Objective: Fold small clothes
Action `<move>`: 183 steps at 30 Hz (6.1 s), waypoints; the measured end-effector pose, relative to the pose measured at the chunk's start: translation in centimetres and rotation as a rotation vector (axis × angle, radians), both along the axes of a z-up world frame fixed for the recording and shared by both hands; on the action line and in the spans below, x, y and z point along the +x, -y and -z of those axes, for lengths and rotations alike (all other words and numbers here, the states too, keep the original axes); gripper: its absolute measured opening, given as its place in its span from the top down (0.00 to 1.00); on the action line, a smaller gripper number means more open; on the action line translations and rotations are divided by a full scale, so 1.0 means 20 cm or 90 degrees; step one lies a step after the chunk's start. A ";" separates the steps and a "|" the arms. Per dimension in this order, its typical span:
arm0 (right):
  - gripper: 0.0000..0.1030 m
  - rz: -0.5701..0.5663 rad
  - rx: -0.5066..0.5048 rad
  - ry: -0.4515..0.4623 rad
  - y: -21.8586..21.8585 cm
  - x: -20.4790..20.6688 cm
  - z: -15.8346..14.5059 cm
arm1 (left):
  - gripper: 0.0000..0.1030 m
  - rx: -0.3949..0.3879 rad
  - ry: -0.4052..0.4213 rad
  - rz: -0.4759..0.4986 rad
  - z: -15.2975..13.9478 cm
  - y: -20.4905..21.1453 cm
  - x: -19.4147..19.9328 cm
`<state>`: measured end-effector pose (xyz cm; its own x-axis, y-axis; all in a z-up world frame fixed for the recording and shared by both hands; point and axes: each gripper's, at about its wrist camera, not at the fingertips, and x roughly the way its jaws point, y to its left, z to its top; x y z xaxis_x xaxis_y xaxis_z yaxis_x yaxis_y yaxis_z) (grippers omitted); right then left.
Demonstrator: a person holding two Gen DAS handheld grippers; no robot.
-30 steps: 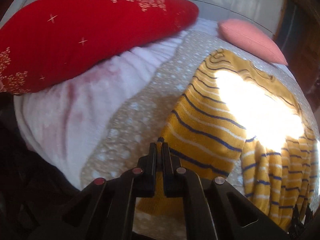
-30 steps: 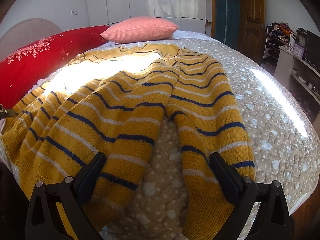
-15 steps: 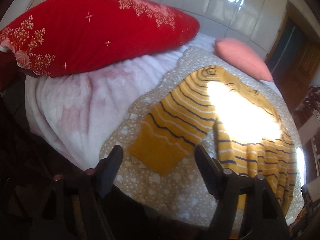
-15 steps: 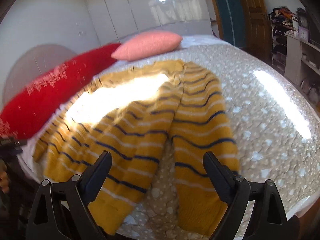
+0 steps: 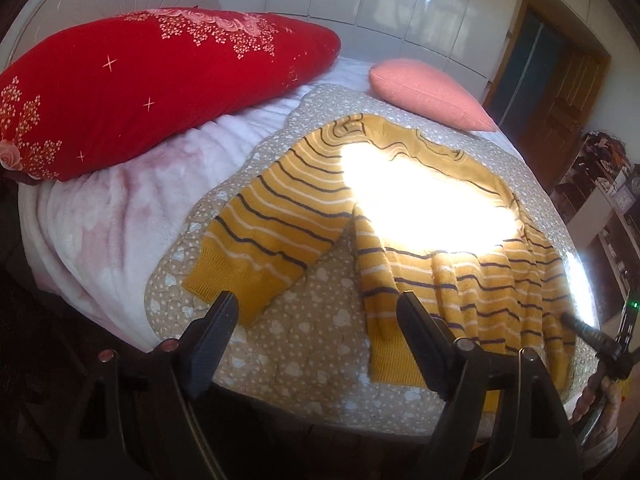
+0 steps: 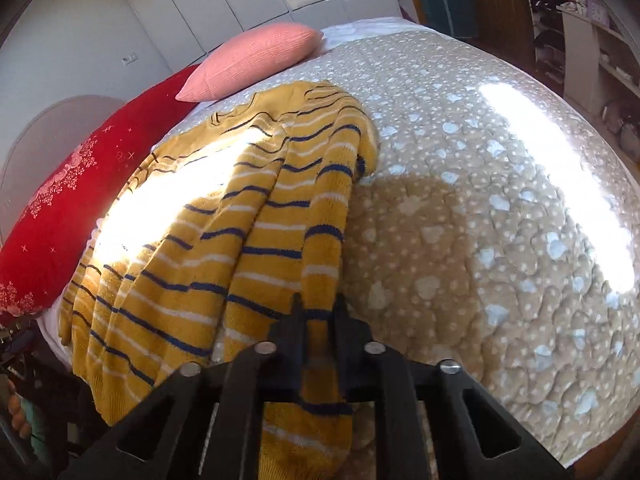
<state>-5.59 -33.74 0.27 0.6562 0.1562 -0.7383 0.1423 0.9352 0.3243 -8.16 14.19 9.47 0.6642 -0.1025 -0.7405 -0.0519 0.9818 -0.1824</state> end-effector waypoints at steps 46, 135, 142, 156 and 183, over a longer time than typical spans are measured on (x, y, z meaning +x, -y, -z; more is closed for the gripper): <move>0.75 0.208 0.082 0.031 0.26 -0.23 0.12 | 0.26 -0.082 0.001 0.039 0.08 -0.02 -0.01; 0.93 -0.004 -0.190 0.067 -0.35 0.78 -0.58 | 0.12 -0.203 0.093 0.005 0.23 0.03 0.70; 0.93 -0.132 -0.072 -0.018 -0.73 0.84 -0.31 | 0.12 -0.177 0.108 -0.025 0.23 -0.05 0.71; 0.52 0.308 0.215 -0.026 0.63 0.22 -0.01 | 0.12 -0.114 0.065 0.070 0.35 0.26 0.73; 0.30 -0.220 0.095 -0.020 -0.77 0.90 -0.22 | 0.12 -0.203 0.075 -0.069 0.28 -0.15 0.76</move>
